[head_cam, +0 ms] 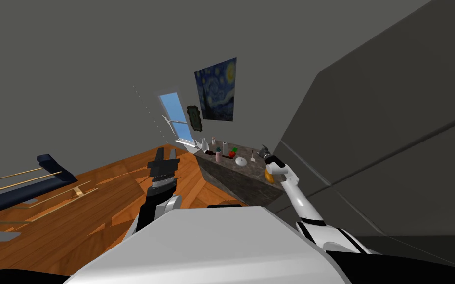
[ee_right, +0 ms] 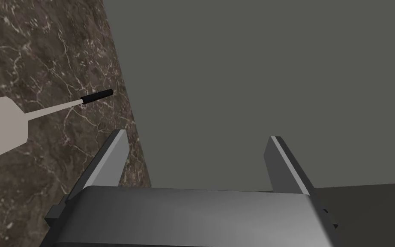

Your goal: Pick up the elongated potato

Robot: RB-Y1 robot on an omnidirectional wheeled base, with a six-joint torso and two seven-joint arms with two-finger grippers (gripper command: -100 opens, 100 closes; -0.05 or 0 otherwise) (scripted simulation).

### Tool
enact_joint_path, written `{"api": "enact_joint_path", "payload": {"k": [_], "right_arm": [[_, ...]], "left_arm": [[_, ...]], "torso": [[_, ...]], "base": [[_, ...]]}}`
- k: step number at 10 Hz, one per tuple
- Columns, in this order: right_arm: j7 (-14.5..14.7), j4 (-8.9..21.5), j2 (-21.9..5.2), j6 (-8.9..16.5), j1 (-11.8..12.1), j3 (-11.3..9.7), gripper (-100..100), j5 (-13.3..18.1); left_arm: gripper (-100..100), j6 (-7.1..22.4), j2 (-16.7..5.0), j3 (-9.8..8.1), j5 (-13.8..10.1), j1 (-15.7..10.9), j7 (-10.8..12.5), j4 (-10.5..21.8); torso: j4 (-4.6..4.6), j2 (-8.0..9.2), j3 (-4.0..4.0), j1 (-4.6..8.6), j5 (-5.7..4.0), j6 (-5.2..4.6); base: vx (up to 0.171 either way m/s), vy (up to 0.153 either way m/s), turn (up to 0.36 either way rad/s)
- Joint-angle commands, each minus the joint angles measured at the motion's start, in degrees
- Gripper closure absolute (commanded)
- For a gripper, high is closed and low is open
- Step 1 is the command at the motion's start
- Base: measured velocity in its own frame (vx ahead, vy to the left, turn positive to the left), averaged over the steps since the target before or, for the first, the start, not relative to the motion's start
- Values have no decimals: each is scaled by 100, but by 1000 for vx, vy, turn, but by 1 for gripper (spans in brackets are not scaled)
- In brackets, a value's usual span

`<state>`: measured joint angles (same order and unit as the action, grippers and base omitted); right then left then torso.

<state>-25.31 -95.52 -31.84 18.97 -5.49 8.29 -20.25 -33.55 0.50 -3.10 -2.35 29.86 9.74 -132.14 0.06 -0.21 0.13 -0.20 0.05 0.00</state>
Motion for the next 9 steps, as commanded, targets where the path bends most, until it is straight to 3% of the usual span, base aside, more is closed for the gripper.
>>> {"api": "enact_joint_path", "payload": {"k": [1, 2, 3, 4, 5, 6, 7, 8, 9], "right_arm": [[-31, 177, -32, 153, -67, 2, -100, -23], [-237, 377, -248, 407, -293, 40, -100, -193], [-237, 534, -248, 498, -293, 40, -100, -193], [-445, 692, -460, 692, -516, 76, -100, -364], [-445, 889, -460, 817, -516, 76, -100, -364], [-655, 1082, -656, 980, -735, 111, -100, -535], [-655, 1260, -668, 1126, -735, 111, -100, -535], [-655, 1260, -668, 1197, -735, 111, -100, -535], [-866, 1509, -870, 1416, -950, 143, -100, -705]], "left_arm": [[0, 0, 0, 0, 0, 0, 0, 0], [0, 0, 0, 0, 0, 0, 0, 0], [0, 0, 0, 0, 0, 0, 0, 0], [0, 0, 0, 0, 0, 0, 0, 0], [0, 0, 0, 0, 0, 0, 0, 0], [0, 0, 0, 0, 0, 0, 0, 0], [0, 0, 0, 0, 0, 0, 0, 0], [0, 0, 0, 0, 0, 0, 0, 0], [0, 0, 0, 0, 0, 0, 0, 0]], "torso": [[0, 0, 0, 0, 0, 0], [-2, 8, -5, 10, -2, -1], [-3, 10, -6, 8, -1, -1], [-2, 9, -5, 7, -2, -2], [-2, 3, -2, -6, 2, 0], [0, 2, -1, -6, 1, 0], [-1, 1, -1, -9, 3, -1], [0, 3, -1, -2, 1, -1], [-2, 10, -6, 11, -2, -1]], "base": [[22, 25, 8], [19, 42, -15], [33, 46, -16], [50, 84, -24], [46, 77, -15], [51, 86, -13], [45, 64, -17], [20, 21, -2], [40, 41, -13]]}}
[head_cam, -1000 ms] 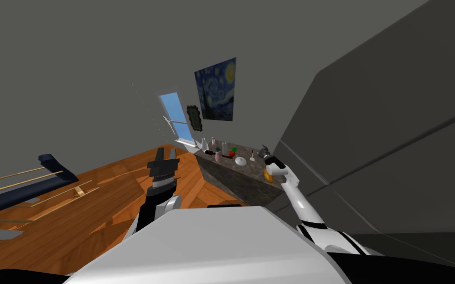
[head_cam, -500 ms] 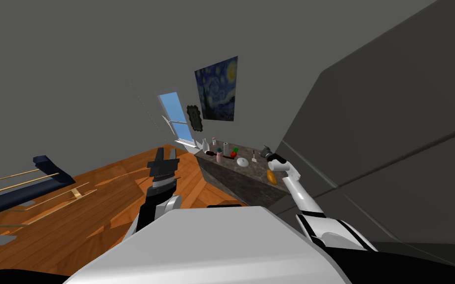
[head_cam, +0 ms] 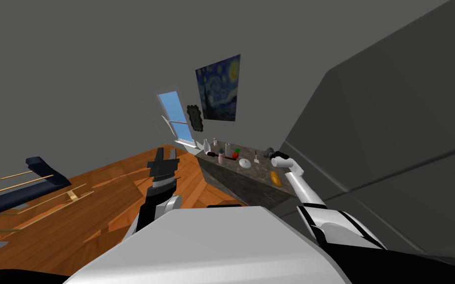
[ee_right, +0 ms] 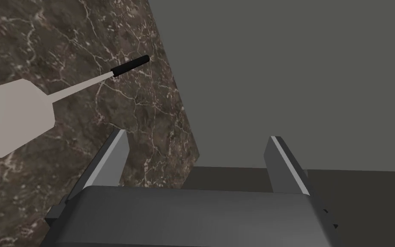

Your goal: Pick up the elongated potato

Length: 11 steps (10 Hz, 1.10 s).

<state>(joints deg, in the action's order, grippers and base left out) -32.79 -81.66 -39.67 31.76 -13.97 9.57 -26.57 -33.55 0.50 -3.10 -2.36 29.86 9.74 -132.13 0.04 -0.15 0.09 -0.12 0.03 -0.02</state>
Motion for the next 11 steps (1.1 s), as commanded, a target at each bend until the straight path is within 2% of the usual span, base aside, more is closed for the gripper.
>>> {"api": "enact_joint_path", "payload": {"k": [1, 2, 3, 4, 5, 6, 7, 8, 9, 10, 11], "right_arm": [[-118, 236, -87, 268, -101, 15, -100, -73], [-328, 447, -285, 433, -310, 46, -100, -242], [-328, 597, -285, 598, -310, 46, -100, -242], [-537, 805, -476, 763, -513, 74, -100, -408], [-537, 956, -476, 918, -513, 74, -100, -408], [-537, 956, -476, 961, -513, 74, -100, -408], [-743, 1177, -663, 1219, -707, 99, -100, -569], [-743, 1311, -663, 1300, -707, 99, -100, -569], [-945, 1572, -844, 1475, -892, 120, -100, -724], [-945, 1662, -844, 1609, -892, 120, -100, -724], [-945, 1662, -844, 1631, -892, 120, -100, -724]], "left_arm": [[0, 0, 0, 0, 0, 0, 0, 0], [0, 0, 0, 0, 0, 0, 0, 0], [0, 0, 0, 0, 0, 0, 0, 0], [0, 0, 0, 0, 0, 0, 0, 0], [0, 0, 0, 0, 0, 0, 0, 0], [0, 0, 0, 0, 0, 0, 0, 0], [0, 0, 0, 0, 0, 0, 0, 0], [0, 0, 0, 0, 0, 0, 0, 0], [0, 0, 0, 0, 0, 0, 0, 0], [0, 0, 0, 0, 0, 0, 0, 0], [0, 0, 0, 0, 0, 0, 0, 0]], "torso": [[0, 0, 0, 0, 0, 0], [1, 2, 0, -3, -1, 1], [0, -1, 0, -8, 2, 0], [2, -3, 3, -8, 0, 2], [1, -4, 3, -11, 3, 0], [2, -3, 3, -11, 1, 2], [0, 5, -2, -2, 0, 1], [0, 2, -1, -7, 1, 1], [1, 2, 0, -5, 0, 1], [1, 2, 0, -8, 1, 0], [1, 2, 0, -6, 1, 1]], "base": [[34, 51, -18], [41, 66, -20], [47, 59, -15], [51, 71, -11], [45, 69, -17], [21, 38, 2], [35, 60, -15], [38, 55, -16], [35, 61, -20], [36, 54, -15], [23, 27, -1]]}}
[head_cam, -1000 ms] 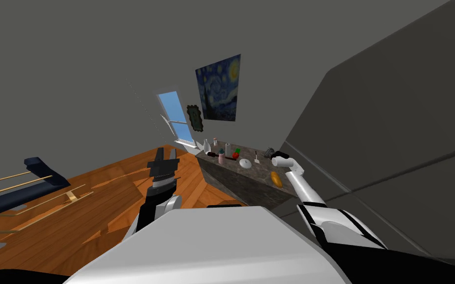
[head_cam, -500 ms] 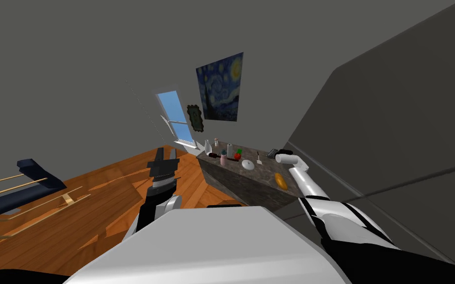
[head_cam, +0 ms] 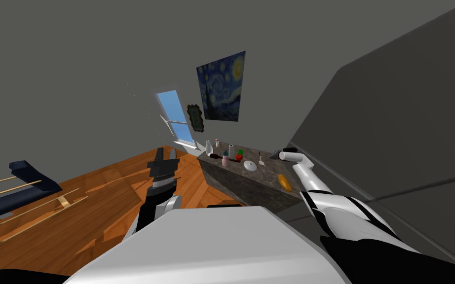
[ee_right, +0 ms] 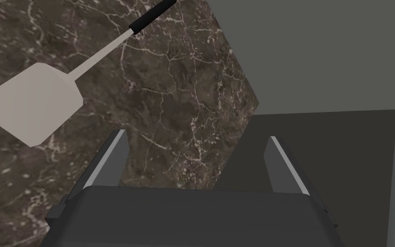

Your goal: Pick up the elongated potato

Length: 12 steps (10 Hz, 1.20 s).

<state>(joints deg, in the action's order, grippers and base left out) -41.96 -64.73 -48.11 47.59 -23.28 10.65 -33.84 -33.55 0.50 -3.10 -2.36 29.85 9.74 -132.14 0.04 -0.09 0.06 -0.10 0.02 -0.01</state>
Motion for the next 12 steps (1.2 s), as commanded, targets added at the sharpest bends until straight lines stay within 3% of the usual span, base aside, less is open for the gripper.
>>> {"api": "enact_joint_path", "payload": {"k": [1, 2, 3, 4, 9, 11, 12], "right_arm": [[-226, 286, -175, 286, -136, 29, -100, -144], [-226, 314, -175, 371, -136, 29, -100, -144], [-418, 452, -346, 607, -300, 41, -100, -282], [-418, 639, -346, 682, -300, 41, -100, -282], [-953, 1466, -826, 1456, -710, 49, -100, -638], [-953, 1619, -826, 1532, -710, 49, -100, -638], [-1115, 1923, -976, 1785, -816, 41, -100, -735]], "left_arm": [[0, 0, 0, 0, 0, 0, 0, 0], [0, 0, 0, 0, 0, 0, 0, 0], [0, 0, 0, 0, 0, 0, 0, 0], [0, 0, 0, 0, 0, 0, 0, 0], [0, 0, 0, 0, 0, 0, 0, 0], [0, 0, 0, 0, 0, 0, 0, 0], [0, 0, 0, 0, 0, 0, 0, 0]], "torso": [[0, 0, 0, 0, 0, 0], [0, -2, 1, -5, 1, -1], [0, 0, 0, -3, 1, -1], [0, -3, 1, -11, 3, 0], [1, -3, 2, -5, 1, 1], [0, 0, 0, -3, 1, 0], [0, 3, -2, 5, -1, 1]], "base": [[33, 49, -23], [31, 44, -17], [36, 66, -22], [41, 58, -14], [39, 48, -19], [20, 29, -7], [24, 29, -12]]}}
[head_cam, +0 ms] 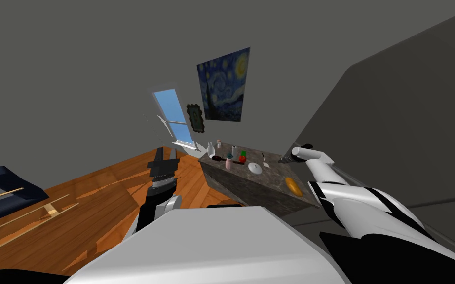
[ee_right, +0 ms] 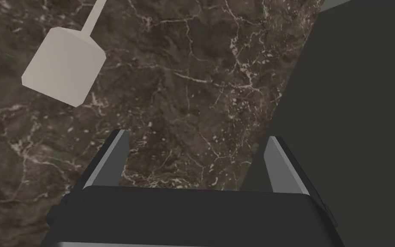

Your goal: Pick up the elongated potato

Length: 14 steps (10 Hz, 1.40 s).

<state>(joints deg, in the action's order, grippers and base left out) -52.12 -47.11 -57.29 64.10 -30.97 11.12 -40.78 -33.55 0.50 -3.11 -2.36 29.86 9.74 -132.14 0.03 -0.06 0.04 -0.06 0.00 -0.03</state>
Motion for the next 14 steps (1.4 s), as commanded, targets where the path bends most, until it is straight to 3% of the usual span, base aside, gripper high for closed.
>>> {"api": "enact_joint_path", "payload": {"k": [1, 2, 3, 5, 7, 9, 11, 14], "right_arm": [[-100, 161, -59, 134, -48, -6, -100, -42], [-252, 399, -201, 369, -139, -19, -100, -128], [-252, 454, -201, 369, -139, -19, -100, -128], [-524, 871, -448, 757, -267, -60, -100, -266], [-642, 1170, -548, 961, -301, -88, -100, -319], [-642, 1265, -548, 961, -301, -88, -100, -319], [-840, 1661, -687, 1256, -306, -156, -100, -392], [-979, 2122, -716, 1464, -230, -234, -100, -429]], "left_arm": [[0, 0, 0, 0, 0, 0, 0, 0], [0, 0, 0, 0, 0, 0, 0, 0], [0, 0, 0, 0, 0, 0, 0, 0], [0, 0, 0, 0, 0, 0, 0, 0], [0, 0, 0, 0, 0, 0, 0, 0], [0, 0, 0, 0, 0, 0, 0, 0], [0, 0, 0, 0, 0, 0, 0, 0], [0, 0, 0, 0, 0, 0, 0, 0]], "torso": [[0, 0, 0, 0, 0, 0], [1, -1, 1, -2, 0, 2], [1, -2, 1, -5, 2, 2], [1, -3, 2, -7, 2, 2], [3, -9, 6, -9, 1, 2], [1, -2, 2, -3, 0, 3], [-1, 4, -2, 2, 0, 2], [1, -1, 1, 3, -1, 2]], "base": [[28, 36, -19], [27, 43, -13], [29, 34, -10], [49, 55, -18], [42, 49, -9], [13, 22, -2], [21, 30, -10], [26, 23, -13]]}}
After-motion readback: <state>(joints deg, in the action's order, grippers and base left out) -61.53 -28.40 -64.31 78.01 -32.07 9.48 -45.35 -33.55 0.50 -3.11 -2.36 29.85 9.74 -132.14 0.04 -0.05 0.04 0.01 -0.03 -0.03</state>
